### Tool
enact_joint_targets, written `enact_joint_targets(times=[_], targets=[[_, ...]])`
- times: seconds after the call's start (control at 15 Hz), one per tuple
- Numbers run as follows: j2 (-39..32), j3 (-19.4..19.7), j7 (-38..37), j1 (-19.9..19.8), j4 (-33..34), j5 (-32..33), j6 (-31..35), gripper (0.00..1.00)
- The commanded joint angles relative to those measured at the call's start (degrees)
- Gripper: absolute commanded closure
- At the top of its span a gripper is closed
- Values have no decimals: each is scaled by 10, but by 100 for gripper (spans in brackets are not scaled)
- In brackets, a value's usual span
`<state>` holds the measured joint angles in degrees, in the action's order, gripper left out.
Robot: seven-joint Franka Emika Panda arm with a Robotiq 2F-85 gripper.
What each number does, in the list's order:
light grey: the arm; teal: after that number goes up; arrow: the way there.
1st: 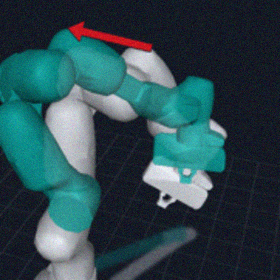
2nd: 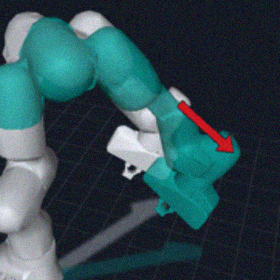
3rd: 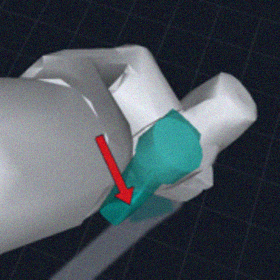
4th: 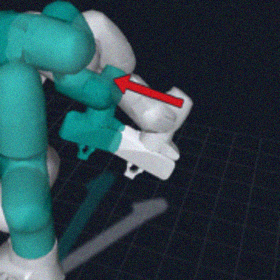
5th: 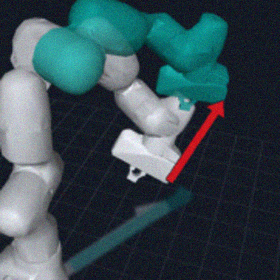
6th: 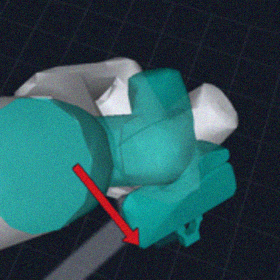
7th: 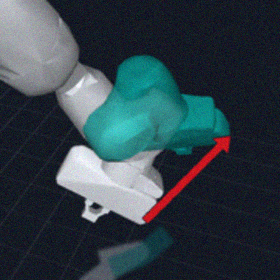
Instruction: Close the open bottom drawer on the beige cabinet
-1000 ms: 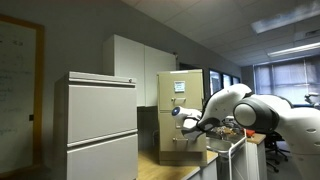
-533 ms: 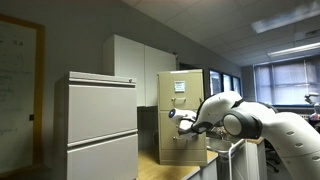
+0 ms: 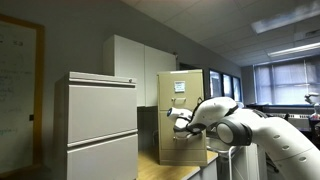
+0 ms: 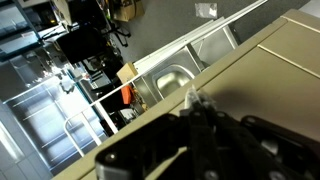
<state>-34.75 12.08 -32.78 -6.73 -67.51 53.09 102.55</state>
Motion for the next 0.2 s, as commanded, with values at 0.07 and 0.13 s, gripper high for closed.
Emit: enact_joint_targets(times=[0.07,0.13], targets=[[-86,16,50,-42,146,-30,9,100],[-94,15,68,-46,161,-43,7,100]])
